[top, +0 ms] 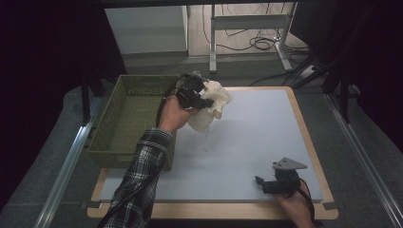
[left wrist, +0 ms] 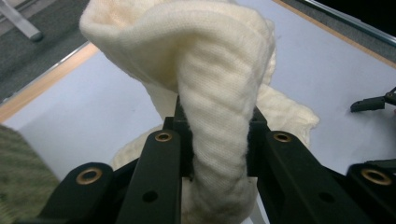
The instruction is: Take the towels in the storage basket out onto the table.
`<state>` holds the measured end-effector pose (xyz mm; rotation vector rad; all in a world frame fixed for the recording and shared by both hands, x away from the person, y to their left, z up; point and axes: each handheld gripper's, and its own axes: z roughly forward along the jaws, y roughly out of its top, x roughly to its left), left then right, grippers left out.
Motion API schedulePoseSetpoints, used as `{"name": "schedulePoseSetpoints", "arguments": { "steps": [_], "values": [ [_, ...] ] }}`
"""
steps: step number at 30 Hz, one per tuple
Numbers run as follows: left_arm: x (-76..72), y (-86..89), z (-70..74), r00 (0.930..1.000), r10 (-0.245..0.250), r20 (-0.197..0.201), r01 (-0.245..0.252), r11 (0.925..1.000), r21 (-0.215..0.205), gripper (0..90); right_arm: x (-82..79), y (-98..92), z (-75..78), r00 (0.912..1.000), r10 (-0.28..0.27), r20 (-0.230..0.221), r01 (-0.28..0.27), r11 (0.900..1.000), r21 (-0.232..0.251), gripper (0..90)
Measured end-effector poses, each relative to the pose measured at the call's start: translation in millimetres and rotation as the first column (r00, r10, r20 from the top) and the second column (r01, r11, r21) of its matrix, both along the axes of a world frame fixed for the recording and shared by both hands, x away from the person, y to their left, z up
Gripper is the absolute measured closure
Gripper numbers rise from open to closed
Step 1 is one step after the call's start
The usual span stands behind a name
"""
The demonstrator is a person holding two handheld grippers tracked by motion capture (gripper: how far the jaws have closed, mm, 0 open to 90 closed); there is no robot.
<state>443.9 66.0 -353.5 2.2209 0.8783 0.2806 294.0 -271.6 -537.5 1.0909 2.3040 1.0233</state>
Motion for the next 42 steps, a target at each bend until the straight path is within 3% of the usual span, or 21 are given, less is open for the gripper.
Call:
{"name": "schedulePoseSetpoints", "arguments": {
  "steps": [5, 15, 21, 34, 39, 42],
  "values": [
    [-3.8, -20.5, -14.0, 0.9992, -0.038, -0.011, 0.038, 0.9986, 0.037, 74.8, 0.0, 0.0, 0.0, 1.0000, 0.000, 0.000, 0.000, 1.000, 0.000, 8.8],
    [-6.9, -48.3, -50.9, 0.9942, -0.085, -0.066, 0.088, 0.9951, 0.044, 73.6, 0.2, -0.1, -0.1, 1.0000, 0.001, 0.003, -0.001, 1.000, -0.002, 8.9],
    [-10.5, -63.4, -77.5, 0.9871, -0.122, -0.103, 0.128, 0.9905, 0.051, 72.7, 0.2, -0.1, -0.1, 1.0000, 0.001, 0.003, -0.001, 1.000, -0.001, 8.9],
    [-23.2, -89.2, -118.7, 0.9690, -0.189, -0.159, 0.200, 0.9780, 0.058, 67.9, 0.1, -0.2, 0.0, 1.0000, 0.000, 0.002, 0.000, 1.000, -0.001, 8.9],
    [-26.5, -94.8, -136.9, 0.9590, -0.208, -0.193, 0.223, 0.9726, 0.064, 56.2, 0.1, -0.1, 0.0, 1.0000, -0.001, 0.003, 0.001, 1.000, -0.003, 8.9],
    [-27.1, -93.4, -142.5, 0.9543, -0.209, -0.213, 0.220, 0.9751, 0.028, 42.9, 0.1, -0.2, 0.0, 1.0000, -0.001, 0.004, 0.001, 1.000, -0.003, 8.9]
  ]
}}
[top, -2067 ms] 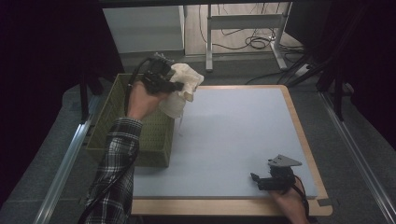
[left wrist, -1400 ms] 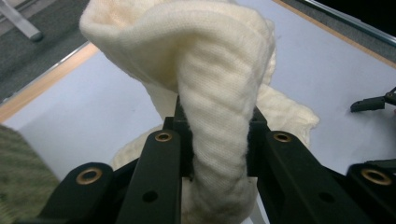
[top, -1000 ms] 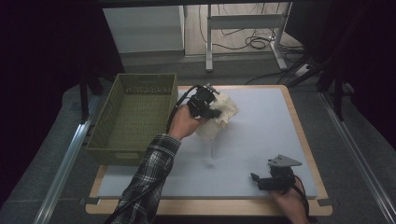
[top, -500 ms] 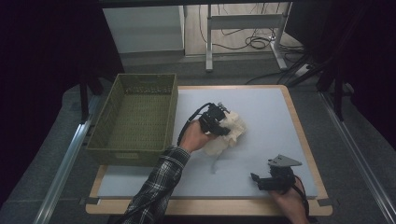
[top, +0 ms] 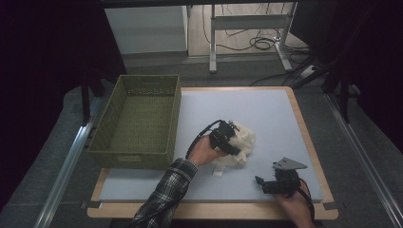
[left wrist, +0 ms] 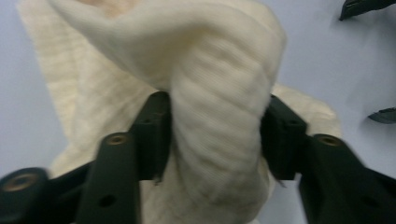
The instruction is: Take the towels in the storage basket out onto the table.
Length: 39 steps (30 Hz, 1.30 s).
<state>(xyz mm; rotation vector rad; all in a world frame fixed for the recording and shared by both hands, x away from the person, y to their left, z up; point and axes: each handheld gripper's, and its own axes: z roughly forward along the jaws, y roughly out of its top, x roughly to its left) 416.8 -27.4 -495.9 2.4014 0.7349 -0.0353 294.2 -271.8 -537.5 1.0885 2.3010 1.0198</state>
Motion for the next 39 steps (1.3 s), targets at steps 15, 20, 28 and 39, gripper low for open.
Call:
{"name": "schedulePoseSetpoints", "arguments": {
  "steps": [15, 20, 28, 39],
  "values": [
    [-22.7, 36.7, 29.7, 0.9933, 0.057, 0.101, -0.053, 0.9979, -0.037, 19.1, 0.7, -0.1, 0.4, 1.0000, 0.004, -0.006, -0.004, 1.000, 0.000, 9.2],
    [-33.7, 49.8, 29.7, 0.9888, 0.089, 0.120, -0.085, 0.9958, -0.034, 20.8, 1.5, -0.3, 1.4, 0.9998, 0.013, -0.014, -0.013, 1.000, -0.005, 9.2],
    [-51.3, 60.1, 13.5, 0.9852, 0.117, 0.125, -0.117, 0.9931, -0.014, 25.2, 2.6, -1.7, 4.8, 0.9993, 0.026, -0.025, -0.027, 0.999, -0.020, 17.3],
    [-65.2, 75.7, -15.4, 0.9736, 0.194, 0.121, -0.191, 0.9810, -0.033, 35.7, 38.0, 8.5, 27.4, 0.9943, 0.086, -0.063, -0.084, 0.996, 0.035, 45.4]
  ]
}}
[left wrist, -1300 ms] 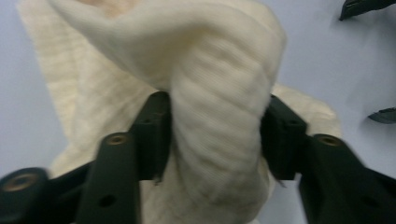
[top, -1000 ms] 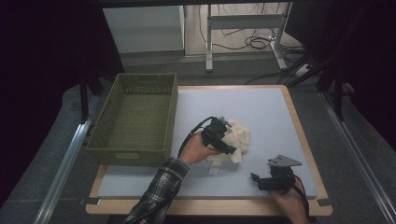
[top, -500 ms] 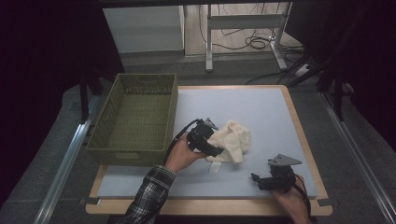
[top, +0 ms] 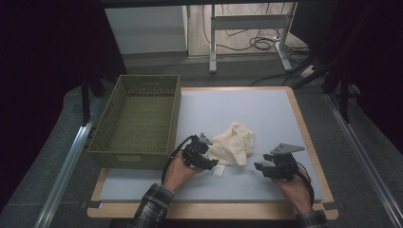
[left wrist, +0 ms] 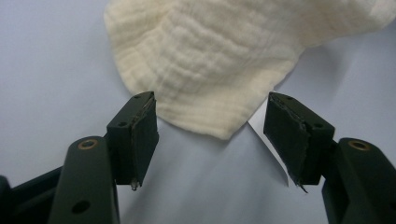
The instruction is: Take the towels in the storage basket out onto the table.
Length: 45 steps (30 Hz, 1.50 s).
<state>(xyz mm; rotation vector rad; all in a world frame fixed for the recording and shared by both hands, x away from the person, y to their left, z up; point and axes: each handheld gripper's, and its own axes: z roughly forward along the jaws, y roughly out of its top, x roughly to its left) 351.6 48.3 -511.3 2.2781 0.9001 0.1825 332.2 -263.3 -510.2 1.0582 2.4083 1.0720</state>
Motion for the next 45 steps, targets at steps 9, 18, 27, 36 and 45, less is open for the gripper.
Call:
{"name": "schedulePoseSetpoints", "arguments": {
  "steps": [9, 18, 27, 36, 45],
  "values": [
    [2.0, -3.9, -16.9, 0.9989, -0.001, 0.046, -0.001, 0.9997, 0.026, 43.2, 41.9, 17.5, 4.3, 0.9999, -0.012, 0.003, 0.012, 0.999, 0.036, 46.7],
    [-0.7, 3.0, -18.5, 0.9975, 0.011, 0.069, -0.011, 0.9999, 0.001, 84.5, 43.9, 25.3, -1.8, 0.9999, 0.014, 0.003, -0.014, 0.999, 0.032, 84.9],
    [-10.6, 10.8, 0.5, 0.9936, 0.031, 0.108, -0.031, 0.9995, -0.007, 85.5, 26.3, -22.1, 39.9, 0.9978, -0.050, 0.043, 0.049, 0.999, 0.018, 84.9],
    [-30.3, 6.3, -0.5, 0.9987, -0.026, 0.044, 0.027, 0.9993, -0.025, 81.4, 12.9, -54.1, 49.2, 0.9942, -0.095, -0.051, 0.093, 0.995, -0.040, 83.4],
    [-34.5, 15.0, 3.6, 0.9984, 0.006, 0.057, -0.004, 0.9994, -0.035, 50.1, -19.7, -73.8, 40.6, 0.9926, -0.121, -0.016, 0.120, 0.991, -0.054, 58.5]
  ]
}}
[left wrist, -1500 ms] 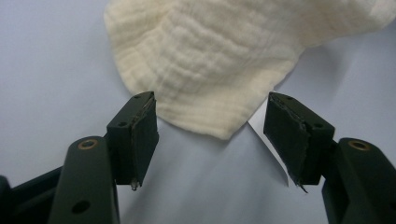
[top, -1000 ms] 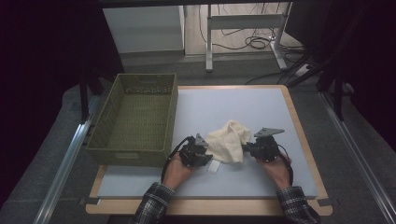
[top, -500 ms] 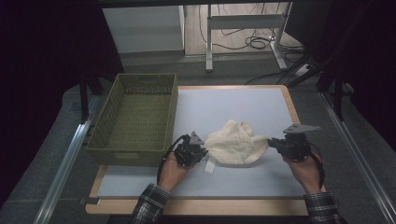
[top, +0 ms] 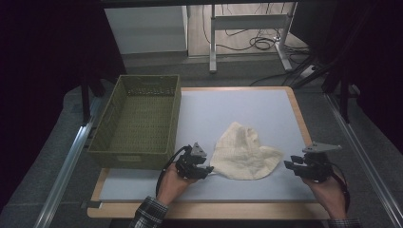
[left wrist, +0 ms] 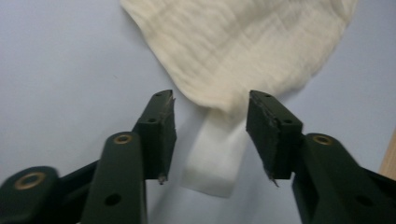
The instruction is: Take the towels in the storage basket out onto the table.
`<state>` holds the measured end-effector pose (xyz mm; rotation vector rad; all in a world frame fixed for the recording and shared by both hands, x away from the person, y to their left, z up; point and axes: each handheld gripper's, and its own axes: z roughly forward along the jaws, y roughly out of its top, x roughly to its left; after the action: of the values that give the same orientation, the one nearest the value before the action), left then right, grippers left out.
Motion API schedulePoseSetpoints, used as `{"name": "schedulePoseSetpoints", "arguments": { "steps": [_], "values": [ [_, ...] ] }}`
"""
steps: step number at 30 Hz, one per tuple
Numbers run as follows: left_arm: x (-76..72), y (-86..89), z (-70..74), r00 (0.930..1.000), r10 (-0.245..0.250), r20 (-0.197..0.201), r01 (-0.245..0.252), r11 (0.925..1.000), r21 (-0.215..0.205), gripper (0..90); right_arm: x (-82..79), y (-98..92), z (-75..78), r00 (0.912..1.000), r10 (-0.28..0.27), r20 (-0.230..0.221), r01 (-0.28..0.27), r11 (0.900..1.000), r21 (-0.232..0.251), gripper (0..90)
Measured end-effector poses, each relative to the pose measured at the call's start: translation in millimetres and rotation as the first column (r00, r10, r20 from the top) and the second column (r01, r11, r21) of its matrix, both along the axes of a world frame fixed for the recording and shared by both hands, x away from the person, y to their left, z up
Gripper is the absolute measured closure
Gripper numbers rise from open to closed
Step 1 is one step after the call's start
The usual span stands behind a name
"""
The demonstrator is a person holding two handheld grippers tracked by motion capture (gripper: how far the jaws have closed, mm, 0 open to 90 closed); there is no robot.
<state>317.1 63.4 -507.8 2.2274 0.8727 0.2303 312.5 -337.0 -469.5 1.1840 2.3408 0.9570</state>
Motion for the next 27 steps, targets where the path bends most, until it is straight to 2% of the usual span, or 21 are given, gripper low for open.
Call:
{"name": "schedulePoseSetpoints", "arguments": {
  "steps": [2, 4, 7, 9, 11, 12, 13, 14, 15, 16, 18, 20, 21, 22, 24, 27],
  "values": [
    [6.4, -2.6, 2.5, 0.9998, 0.019, 0.005, -0.019, 0.9997, -0.016, 48.0, 4.0, 2.5, 5.8, 0.9998, 0.003, 0.020, -0.003, 1.000, 0.007, 56.1],
    [14.6, -8.1, 1.6, 0.9995, 0.031, 0.005, -0.031, 0.9994, -0.018, 46.2, 11.6, 11.5, 9.2, 0.9990, 0.033, 0.028, -0.034, 0.999, 0.033, 54.1],
    [28.7, -16.3, -4.3, 0.9978, 0.066, 0.004, -0.066, 0.9978, -0.005, 42.5, 29.0, 31.3, 8.0, 0.9952, 0.089, 0.041, -0.091, 0.995, 0.033, 48.6],
    [37.7, -20.5, -9.0, 0.9963, 0.085, 0.007, -0.086, 0.9963, 0.007, 39.5, 43.0, 42.8, 2.6, 0.9926, 0.119, 0.027, -0.120, 0.992, 0.037, 44.4],
    [45.0, -23.2, -14.3, 0.9953, 0.097, 0.001, -0.097, 0.9952, 0.012, 37.3, 54.9, 50.7, -6.1, 0.9883, 0.152, -0.013, -0.151, 0.987, 0.046, 44.1],
    [47.4, -24.1, -17.0, 0.9957, 0.093, -0.006, -0.092, 0.9956, 0.015, 38.0, 58.9, 53.3, -11.1, 0.9866, 0.159, -0.035, -0.157, 0.986, 0.049, 45.2],
    [48.0, -25.9, -20.1, 0.9957, 0.092, -0.010, -0.092, 0.9957, 0.015, 39.1, 61.4, 54.9, -15.9, 0.9853, 0.162, -0.053, -0.160, 0.986, 0.046, 52.7],
    [47.1, -27.5, -22.4, 0.9965, 0.083, -0.007, -0.083, 0.9962, 0.024, 42.4, 61.6, 55.6, -20.1, 0.9839, 0.167, -0.065, -0.165, 0.986, 0.035, 61.3],
    [45.1, -28.0, -23.1, 0.9974, 0.071, 0.008, -0.072, 0.9973, 0.014, 45.5, 59.9, 56.0, -23.4, 0.9834, 0.168, -0.069, -0.167, 0.986, 0.022, 69.8],
    [43.4, -28.3, -23.4, 0.9979, 0.064, 0.009, -0.064, 0.9980, 0.003, 53.8, 57.3, 55.5, -26.0, 0.9827, 0.170, -0.073, -0.169, 0.985, 0.017, 77.2],
    [40.6, -29.3, -24.8, 0.9984, 0.056, 0.009, -0.055, 0.9982, -0.025, 64.2, 51.8, 51.2, -27.8, 0.9812, 0.181, -0.067, -0.180, 0.983, 0.027, 85.2],
    [38.6, -29.8, -25.4, 0.9991, 0.042, 0.004, -0.041, 0.9982, -0.044, 79.3, 45.0, 44.3, -24.2, 0.9845, 0.168, -0.051, -0.166, 0.986, 0.034, 86.5],
    [37.0, -30.0, -24.2, 0.9989, 0.044, 0.018, -0.043, 0.9984, -0.036, 84.9, 40.7, 40.6, -20.9, 0.9867, 0.157, -0.041, -0.156, 0.987, 0.038, 86.6],
    [34.9, -29.4, -21.5, 0.9982, 0.053, 0.029, -0.052, 0.9982, -0.031, 86.7, 35.9, 36.6, -16.9, 0.9892, 0.144, -0.030, -0.143, 0.989, 0.033, 86.6],
    [31.7, -25.1, -15.6, 0.9983, 0.052, 0.027, -0.051, 0.9978, -0.044, 87.2, 25.8, 27.1, -8.2, 0.9933, 0.115, -0.013, -0.114, 0.993, 0.026, 86.6],
    [22.4, -16.8, -5.2, 0.9975, 0.054, 0.046, -0.053, 0.9979, -0.037, 87.6, 12.8, 9.5, -0.4, 0.9961, 0.088, -0.013, -0.087, 0.996, 0.034, 86.4]
  ]
}}
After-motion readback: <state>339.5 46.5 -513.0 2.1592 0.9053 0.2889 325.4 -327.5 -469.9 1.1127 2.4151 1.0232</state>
